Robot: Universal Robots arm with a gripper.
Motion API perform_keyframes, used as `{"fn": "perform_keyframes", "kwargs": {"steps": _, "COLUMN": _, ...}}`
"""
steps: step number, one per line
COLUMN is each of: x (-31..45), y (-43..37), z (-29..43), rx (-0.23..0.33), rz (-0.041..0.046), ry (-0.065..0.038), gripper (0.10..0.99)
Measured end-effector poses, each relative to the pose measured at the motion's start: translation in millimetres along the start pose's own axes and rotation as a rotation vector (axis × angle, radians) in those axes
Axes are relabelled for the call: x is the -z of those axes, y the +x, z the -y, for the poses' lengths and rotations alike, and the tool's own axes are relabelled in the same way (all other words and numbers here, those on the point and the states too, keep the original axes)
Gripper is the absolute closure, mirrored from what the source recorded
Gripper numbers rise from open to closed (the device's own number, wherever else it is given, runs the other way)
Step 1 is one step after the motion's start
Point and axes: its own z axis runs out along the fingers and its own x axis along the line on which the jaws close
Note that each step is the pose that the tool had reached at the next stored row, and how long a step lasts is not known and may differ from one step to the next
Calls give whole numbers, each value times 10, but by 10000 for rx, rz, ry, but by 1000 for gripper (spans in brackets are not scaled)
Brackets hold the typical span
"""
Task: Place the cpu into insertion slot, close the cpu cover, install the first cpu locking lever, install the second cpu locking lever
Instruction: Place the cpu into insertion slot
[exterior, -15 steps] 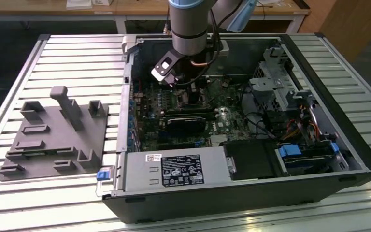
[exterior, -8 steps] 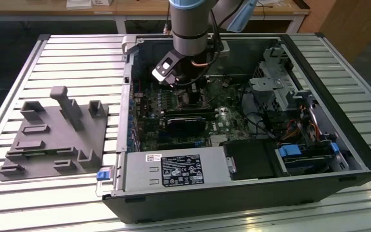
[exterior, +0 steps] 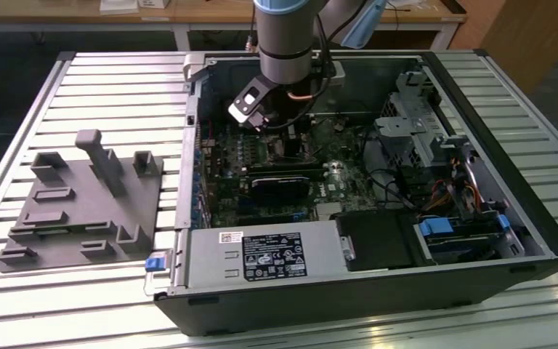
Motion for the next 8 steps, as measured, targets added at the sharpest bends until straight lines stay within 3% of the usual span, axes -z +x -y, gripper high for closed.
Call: {"fn": "perform_keyframes", "kwargs": {"steps": 8, "x": -11, "y": 0, "z": 7, "rx": 0, "rz": 1, "ry": 1, "gripper": 553}}
